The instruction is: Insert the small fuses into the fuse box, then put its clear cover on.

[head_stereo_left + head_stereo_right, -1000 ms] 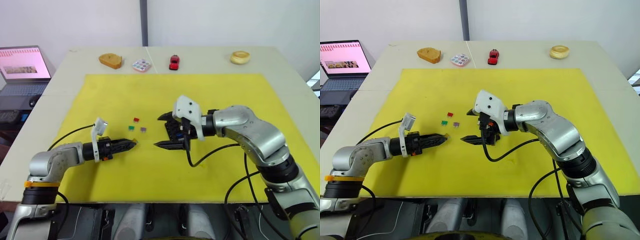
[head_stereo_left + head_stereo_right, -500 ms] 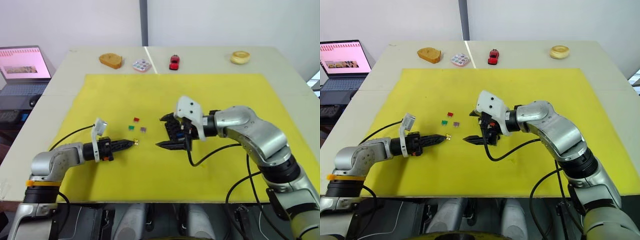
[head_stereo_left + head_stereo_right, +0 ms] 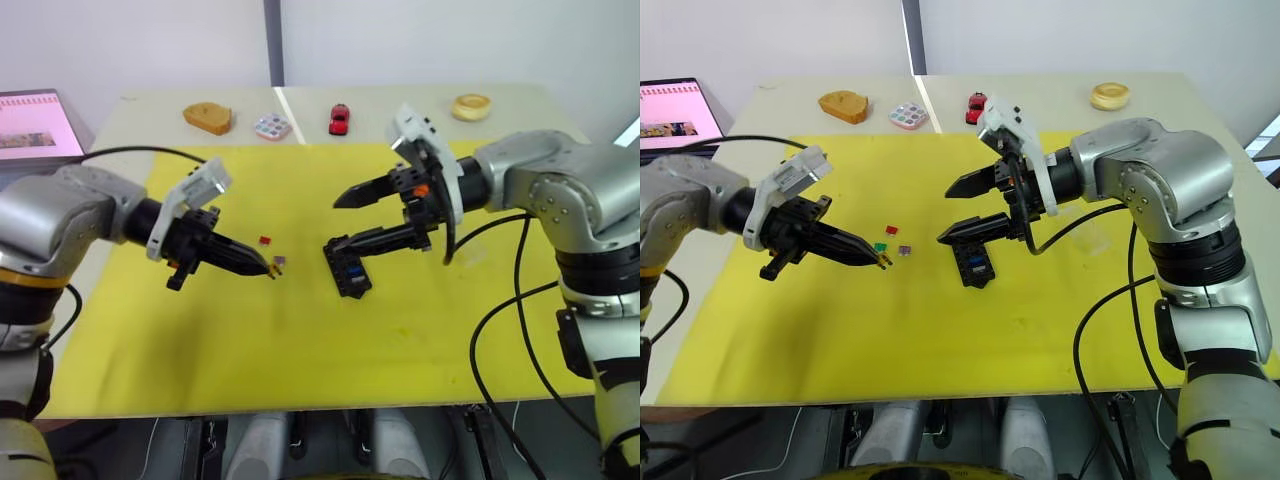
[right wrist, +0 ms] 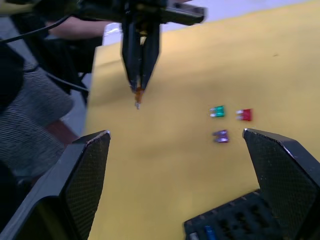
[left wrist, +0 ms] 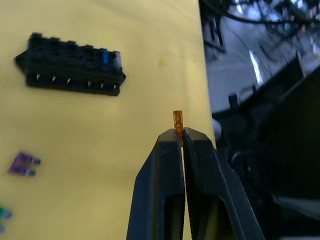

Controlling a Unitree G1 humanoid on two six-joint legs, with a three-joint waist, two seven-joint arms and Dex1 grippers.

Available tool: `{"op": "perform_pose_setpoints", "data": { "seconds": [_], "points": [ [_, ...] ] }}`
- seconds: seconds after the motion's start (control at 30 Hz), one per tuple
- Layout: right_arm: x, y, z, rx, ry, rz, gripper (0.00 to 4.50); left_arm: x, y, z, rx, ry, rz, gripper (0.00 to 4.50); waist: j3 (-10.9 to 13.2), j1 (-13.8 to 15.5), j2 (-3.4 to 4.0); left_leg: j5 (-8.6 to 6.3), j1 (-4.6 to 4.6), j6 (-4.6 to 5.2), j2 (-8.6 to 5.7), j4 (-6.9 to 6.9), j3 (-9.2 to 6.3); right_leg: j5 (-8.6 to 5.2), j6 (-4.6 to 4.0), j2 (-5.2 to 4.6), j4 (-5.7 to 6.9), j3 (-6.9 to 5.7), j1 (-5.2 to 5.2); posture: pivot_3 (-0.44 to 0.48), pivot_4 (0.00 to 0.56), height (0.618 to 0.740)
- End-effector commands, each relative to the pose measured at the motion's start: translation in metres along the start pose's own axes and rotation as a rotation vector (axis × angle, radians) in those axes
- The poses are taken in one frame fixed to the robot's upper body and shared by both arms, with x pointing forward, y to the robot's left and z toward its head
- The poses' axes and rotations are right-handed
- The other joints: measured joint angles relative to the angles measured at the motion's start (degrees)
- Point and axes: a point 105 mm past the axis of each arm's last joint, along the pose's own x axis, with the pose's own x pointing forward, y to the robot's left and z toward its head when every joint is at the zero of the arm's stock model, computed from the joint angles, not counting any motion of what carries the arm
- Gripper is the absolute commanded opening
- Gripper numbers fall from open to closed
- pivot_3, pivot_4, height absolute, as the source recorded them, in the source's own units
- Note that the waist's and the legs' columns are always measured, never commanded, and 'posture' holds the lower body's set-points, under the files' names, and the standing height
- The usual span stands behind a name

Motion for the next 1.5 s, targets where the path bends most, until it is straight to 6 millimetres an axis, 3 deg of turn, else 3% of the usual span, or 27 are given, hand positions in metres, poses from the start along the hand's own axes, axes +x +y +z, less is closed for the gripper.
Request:
{"op": "perform_pose_setpoints", "data": {
  "seconds": [0.03,0.17,0.43,1.1,1.27,1.5],
  "points": [
    [0.005,0.015,0.020,-0.037,-0.039,0.062,3.61,-0.001,-0.001,0.014,0.068,0.035,-0.019,0.00,0.00,-0.17,0.00,0.03,0.01,-0.04,0.02,0.00,-0.01,0.00,0.01,0.01,0.04,0.00,0.00,0.000,0.150,0.740],
    [0.017,0.018,0.014,-0.015,-0.017,0.053,1.57,0.002,0.005,0.023,0.126,0.049,-0.015,0.00,0.00,-0.38,-0.01,0.07,0.04,-0.05,0.05,0.02,-0.08,-0.01,0.01,-0.02,0.25,0.01,-0.05,0.000,0.150,0.740],
    [0.029,0.017,0.002,0.025,0.002,0.019,1.57,0.012,0.008,0.029,0.189,0.022,-0.028,0.00,0.01,-0.67,-0.01,0.10,0.00,-0.06,0.04,0.08,-0.08,-0.02,0.02,0.02,0.34,0.02,-0.08,0.000,0.150,0.740],
    [0.037,0.016,-0.007,0.059,0.012,0.017,1.57,0.013,0.003,0.034,0.187,-0.002,-0.031,0.00,0.01,-0.64,-0.02,0.11,0.01,-0.04,0.05,0.19,-0.09,-0.03,0.05,0.12,0.43,-0.01,-0.04,0.000,0.150,0.740],
    [0.037,0.015,-0.006,0.067,-0.005,0.012,0.07,0.015,0.000,0.030,0.189,0.008,-0.045,0.00,0.00,-0.70,-0.02,0.11,0.02,-0.03,0.05,0.20,-0.10,-0.03,0.05,0.13,0.43,0.00,-0.03,0.000,0.150,0.740],
    [0.036,0.016,-0.007,0.067,-0.007,0.015,0.07,0.016,0.002,0.028,0.193,0.017,-0.036,0.00,0.00,-0.60,-0.02,0.10,0.03,-0.01,0.06,0.31,-0.12,-0.03,0.06,0.17,0.46,0.00,0.03,0.000,0.150,0.740]
  ]
}}
